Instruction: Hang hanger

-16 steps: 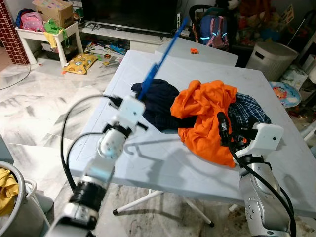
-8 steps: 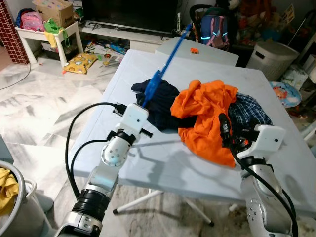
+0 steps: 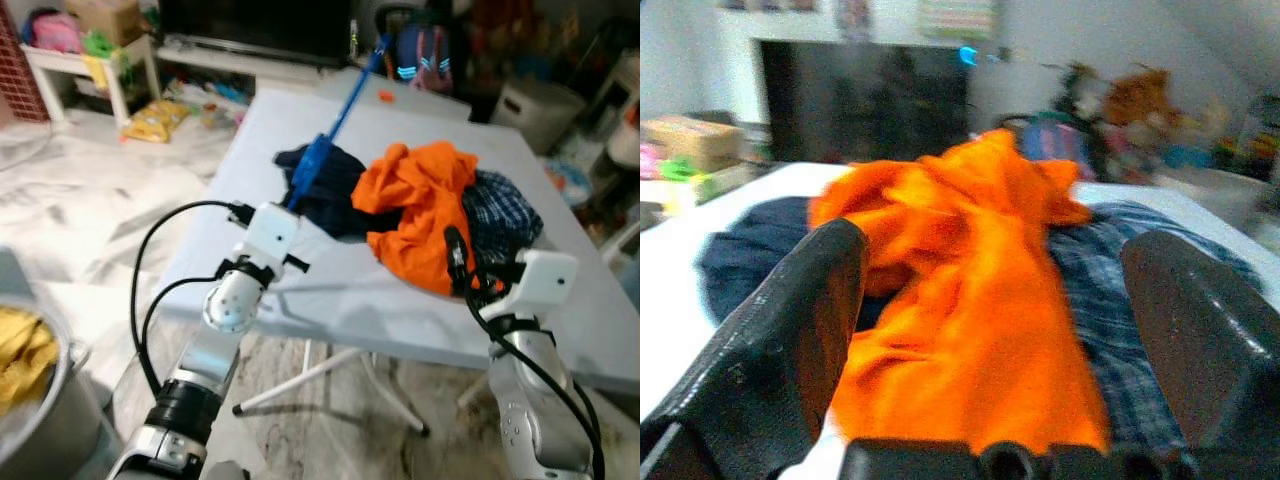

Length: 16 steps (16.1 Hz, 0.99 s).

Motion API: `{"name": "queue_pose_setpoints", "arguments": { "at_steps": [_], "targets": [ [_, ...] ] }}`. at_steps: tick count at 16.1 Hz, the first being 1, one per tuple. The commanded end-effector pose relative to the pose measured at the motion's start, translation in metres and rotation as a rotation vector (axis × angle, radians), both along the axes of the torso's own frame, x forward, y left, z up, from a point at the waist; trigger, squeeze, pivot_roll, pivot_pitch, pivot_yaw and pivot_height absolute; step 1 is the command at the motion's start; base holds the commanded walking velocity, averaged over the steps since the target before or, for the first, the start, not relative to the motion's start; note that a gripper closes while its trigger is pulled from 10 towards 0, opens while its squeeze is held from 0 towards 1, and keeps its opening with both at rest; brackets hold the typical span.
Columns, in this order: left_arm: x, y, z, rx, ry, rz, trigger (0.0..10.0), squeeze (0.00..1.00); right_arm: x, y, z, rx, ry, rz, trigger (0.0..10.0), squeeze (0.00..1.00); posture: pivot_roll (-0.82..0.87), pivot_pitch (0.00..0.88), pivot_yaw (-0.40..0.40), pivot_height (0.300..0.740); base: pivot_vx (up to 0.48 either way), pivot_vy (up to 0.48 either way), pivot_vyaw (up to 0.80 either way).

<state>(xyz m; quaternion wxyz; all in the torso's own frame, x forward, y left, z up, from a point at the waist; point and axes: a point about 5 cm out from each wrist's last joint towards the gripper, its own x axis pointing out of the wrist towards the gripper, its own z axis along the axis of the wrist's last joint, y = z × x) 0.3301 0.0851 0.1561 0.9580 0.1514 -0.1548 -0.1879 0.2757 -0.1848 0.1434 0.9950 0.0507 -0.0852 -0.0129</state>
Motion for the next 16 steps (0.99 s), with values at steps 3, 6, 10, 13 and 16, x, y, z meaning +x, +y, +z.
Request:
{"name": "queue_pose_setpoints", "arguments": {
  "at_steps": [3,6,10,13,16],
  "targets": [
    [-0.0007,-0.0065,0.0043,0.004,-0.015,-0.029,10.0,0.0,0.0014,-0.0036,-0.003,-0.003,0.017,-0.018,10.0,1.0,0.16,0.0,-0.105,0.74,-0.249,0.0,0.0],
    [-0.0004,-0.0066,0.0047,0.006,-0.016,-0.03,10.0,0.0,0.001,-0.0044,-0.0038,-0.006,0.019,-0.02,10.0,1.0,0.16,0.0,-0.104,0.74,-0.249,0.0,0.0],
    [-0.0016,-0.0094,0.0006,0.01,-0.002,-0.038,10.0,0.0,0.0013,-0.0046,-0.0057,-0.016,0.029,-0.011,10.0,1.0,0.16,0.0,-0.105,0.74,-0.257,0.0,0.0],
    [-0.0027,-0.0113,-0.0003,0.008,0.002,-0.043,10.0,0.0,0.002,-0.0052,-0.0067,-0.026,0.034,-0.008,10.0,1.0,0.16,0.0,-0.11,0.74,-0.311,0.0,0.0],
    [-0.0034,-0.0112,-0.0031,0.013,0.011,-0.041,10.0,0.0,0.0015,-0.0012,-0.0105,-0.03,0.052,0.012,10.0,1.0,0.16,0.0,-0.115,0.74,-0.308,0.0,0.0]
  ]
}}
